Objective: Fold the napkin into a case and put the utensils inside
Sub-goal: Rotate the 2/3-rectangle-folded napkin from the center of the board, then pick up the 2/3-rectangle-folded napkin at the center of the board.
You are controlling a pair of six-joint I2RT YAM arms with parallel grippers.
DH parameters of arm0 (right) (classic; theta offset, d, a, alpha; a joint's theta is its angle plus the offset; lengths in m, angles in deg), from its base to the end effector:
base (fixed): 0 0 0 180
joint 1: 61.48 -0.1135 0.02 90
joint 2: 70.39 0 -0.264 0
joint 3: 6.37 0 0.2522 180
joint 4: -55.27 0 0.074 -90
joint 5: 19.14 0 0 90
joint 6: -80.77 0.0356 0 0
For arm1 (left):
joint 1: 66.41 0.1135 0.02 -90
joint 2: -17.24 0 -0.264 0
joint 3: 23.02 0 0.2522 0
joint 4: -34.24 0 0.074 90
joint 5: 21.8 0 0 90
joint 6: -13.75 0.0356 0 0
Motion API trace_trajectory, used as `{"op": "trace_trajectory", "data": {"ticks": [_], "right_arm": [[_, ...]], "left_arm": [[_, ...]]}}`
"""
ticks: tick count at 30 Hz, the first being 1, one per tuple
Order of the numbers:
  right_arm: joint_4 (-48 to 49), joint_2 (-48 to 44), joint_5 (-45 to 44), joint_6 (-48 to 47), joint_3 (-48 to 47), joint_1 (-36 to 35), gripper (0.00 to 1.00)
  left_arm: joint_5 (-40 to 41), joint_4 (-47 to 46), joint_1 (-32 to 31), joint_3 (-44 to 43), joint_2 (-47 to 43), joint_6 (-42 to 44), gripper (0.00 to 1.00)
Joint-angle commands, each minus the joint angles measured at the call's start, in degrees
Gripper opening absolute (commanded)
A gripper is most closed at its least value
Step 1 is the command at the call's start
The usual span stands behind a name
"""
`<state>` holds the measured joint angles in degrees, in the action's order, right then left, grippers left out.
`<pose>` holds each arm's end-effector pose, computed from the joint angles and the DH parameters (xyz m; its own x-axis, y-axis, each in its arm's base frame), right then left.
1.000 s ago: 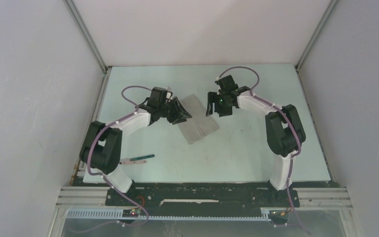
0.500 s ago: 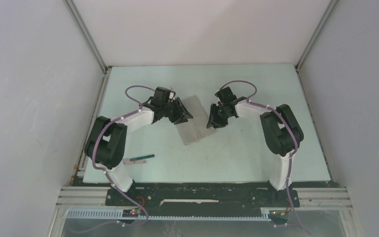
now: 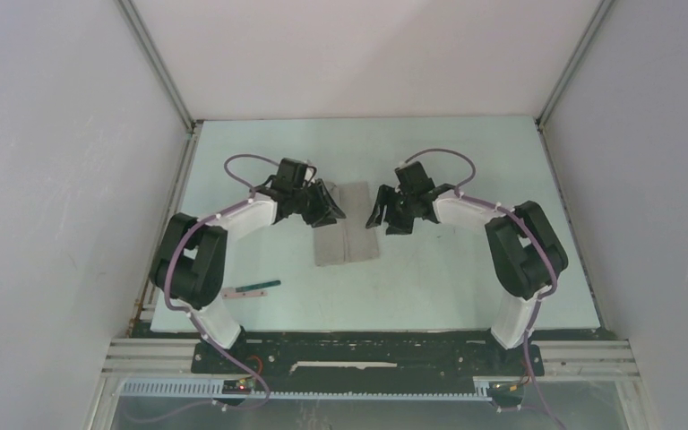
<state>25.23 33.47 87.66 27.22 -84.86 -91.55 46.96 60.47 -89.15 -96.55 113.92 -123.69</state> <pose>0.3172 0.1955 0.1728 -0.9424 0.1116 -0.3153 -0.0768 0.8453 0.5287 0.3200 -0.1481 0.1952 -0.8991 -0.3676 -0.2378 -0.1248 0.7359 -0.6655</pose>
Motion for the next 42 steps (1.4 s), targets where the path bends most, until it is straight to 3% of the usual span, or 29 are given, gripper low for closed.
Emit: {"op": "trace_trajectory", "data": {"ticks": [1, 5, 11, 16, 31, 37, 42], "right_arm": [[6.20, 3.70, -4.49, 6.06, -4.04, 0.97, 0.71], [0.93, 7.58, -14.23, 6.57, -9.88, -1.21, 0.69], [-14.81, 13.42, -30.62, 4.55, -21.83, -7.49, 0.63], [-23.57, 17.69, -37.94, 3.89, -29.96, -10.80, 0.57], [-20.42, 18.26, -33.57, 0.17, -28.11, -9.94, 0.69], [-16.56, 19.12, -31.69, 2.58, -25.55, -9.38, 0.68], [-18.76, 23.16, -32.38, 5.22, -27.97, -10.28, 0.58]], "left_arm": [[0.64, 0.84, 0.42, -2.88, 3.43, 1.36, 0.40], [3.93, 1.75, 0.50, -2.95, 4.76, 1.88, 0.39], [5.78, 1.11, 0.55, -0.83, 5.51, 1.17, 0.36], [4.99, -0.87, 0.84, 1.55, 7.44, -0.20, 0.32], [5.18, -1.70, 1.12, 3.08, 6.87, -0.46, 0.30], [4.49, -2.30, 1.08, 3.51, 6.50, -1.02, 0.30], [4.04, -2.58, 1.12, 3.85, 6.43, -1.12, 0.30]]}}
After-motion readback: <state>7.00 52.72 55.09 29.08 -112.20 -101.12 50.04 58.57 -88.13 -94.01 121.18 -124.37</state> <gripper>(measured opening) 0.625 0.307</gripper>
